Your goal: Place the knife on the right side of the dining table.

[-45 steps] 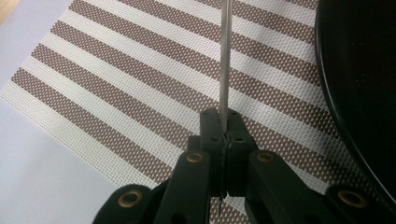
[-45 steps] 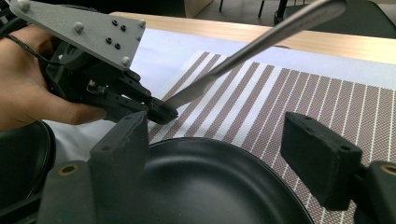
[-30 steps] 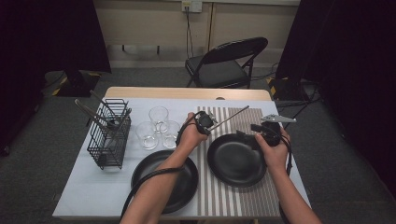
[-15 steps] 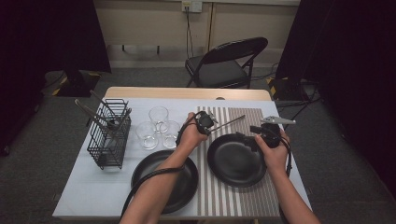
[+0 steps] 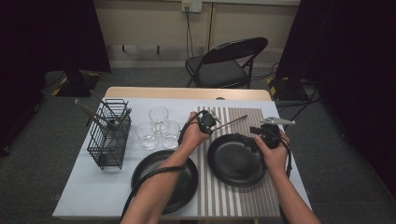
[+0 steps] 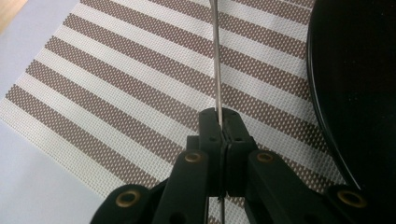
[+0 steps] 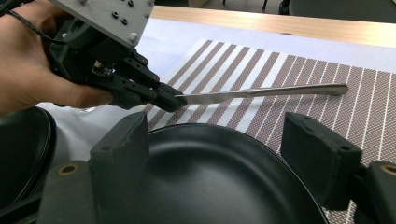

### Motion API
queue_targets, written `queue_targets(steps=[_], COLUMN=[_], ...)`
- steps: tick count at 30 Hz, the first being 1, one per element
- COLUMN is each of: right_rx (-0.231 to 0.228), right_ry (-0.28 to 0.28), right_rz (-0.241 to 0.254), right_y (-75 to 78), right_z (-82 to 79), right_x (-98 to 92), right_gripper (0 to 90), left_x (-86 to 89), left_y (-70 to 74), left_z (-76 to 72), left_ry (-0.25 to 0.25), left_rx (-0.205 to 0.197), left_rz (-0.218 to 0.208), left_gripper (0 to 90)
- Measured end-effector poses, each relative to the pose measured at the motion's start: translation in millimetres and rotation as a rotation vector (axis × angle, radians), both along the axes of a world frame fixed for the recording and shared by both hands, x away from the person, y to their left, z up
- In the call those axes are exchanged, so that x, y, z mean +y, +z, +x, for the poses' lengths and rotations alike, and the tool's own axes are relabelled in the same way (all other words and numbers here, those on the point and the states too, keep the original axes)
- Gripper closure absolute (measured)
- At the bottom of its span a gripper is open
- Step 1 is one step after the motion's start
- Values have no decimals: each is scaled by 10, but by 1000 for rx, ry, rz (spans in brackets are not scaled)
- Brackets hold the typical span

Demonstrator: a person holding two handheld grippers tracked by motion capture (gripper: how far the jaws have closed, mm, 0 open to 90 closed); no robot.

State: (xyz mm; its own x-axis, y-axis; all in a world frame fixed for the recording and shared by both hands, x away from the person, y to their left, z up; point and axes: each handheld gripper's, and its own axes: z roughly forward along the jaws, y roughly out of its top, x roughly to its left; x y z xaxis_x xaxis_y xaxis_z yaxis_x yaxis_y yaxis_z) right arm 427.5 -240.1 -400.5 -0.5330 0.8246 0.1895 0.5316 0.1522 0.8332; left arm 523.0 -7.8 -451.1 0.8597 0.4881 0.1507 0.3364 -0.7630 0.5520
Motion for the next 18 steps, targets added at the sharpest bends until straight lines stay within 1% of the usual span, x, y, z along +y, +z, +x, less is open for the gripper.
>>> queue_targets(steps=[3, 4, 11, 14, 16, 18], right_rx=[-3, -2, -2, -1, -1, -2], right_ry=[2, 2, 3, 5, 4, 3], right_rz=[0, -1, -5, -6, -2, -5], right_y=[11, 14, 26, 27, 27, 28], right_z=[-2, -4, -5, -6, -3, -3], right_x=[0, 0, -7, -8, -14, -13], right_gripper=[230, 231, 230, 230, 231, 230], left_x=[-19, -21, -60, -75, -85, -89], left_y=[-12, -14, -14, -10, -14, -16], left_z=[3, 10, 17, 13, 11, 12], left_ry=[2, -6, -14, -17, -20, -25], left_rx=[4, 2, 3, -4, -6, -10], left_rz=[-8, -6, -9, -6, -16, -12], left_gripper=[888, 888, 888, 888, 888, 888])
